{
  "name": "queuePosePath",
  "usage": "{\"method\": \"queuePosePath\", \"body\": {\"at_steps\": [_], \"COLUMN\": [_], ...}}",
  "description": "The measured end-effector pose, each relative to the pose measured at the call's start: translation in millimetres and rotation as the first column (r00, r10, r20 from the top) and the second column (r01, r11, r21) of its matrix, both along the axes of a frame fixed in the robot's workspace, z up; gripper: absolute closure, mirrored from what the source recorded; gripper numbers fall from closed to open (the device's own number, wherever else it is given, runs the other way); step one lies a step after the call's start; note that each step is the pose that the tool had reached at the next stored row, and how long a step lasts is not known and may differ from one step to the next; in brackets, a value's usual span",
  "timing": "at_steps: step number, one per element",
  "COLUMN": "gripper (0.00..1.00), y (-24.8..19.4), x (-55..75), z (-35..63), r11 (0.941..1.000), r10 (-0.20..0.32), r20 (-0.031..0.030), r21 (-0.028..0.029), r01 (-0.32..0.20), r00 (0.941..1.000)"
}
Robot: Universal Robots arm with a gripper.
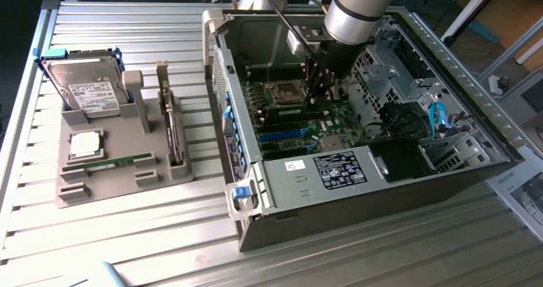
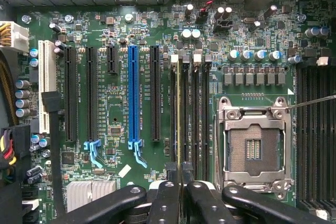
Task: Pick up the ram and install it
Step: 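Insert the ram into the slot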
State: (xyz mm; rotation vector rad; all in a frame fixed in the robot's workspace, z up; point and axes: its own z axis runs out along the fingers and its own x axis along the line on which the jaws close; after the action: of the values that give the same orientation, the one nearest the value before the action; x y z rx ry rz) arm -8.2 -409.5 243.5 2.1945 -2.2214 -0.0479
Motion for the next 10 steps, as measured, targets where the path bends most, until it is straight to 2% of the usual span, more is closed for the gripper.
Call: {"method": "queuePosePath", "body": {"at_steps": [10], "gripper": [0.88], "y": [-0.4], "x": [0.0], "z": [-3.1], "r11": [1.0000], "r10": [0.000], "r20": [0.0000], "r21": [0.0000], "r01": [0.000], "r00": [1.0000]}}
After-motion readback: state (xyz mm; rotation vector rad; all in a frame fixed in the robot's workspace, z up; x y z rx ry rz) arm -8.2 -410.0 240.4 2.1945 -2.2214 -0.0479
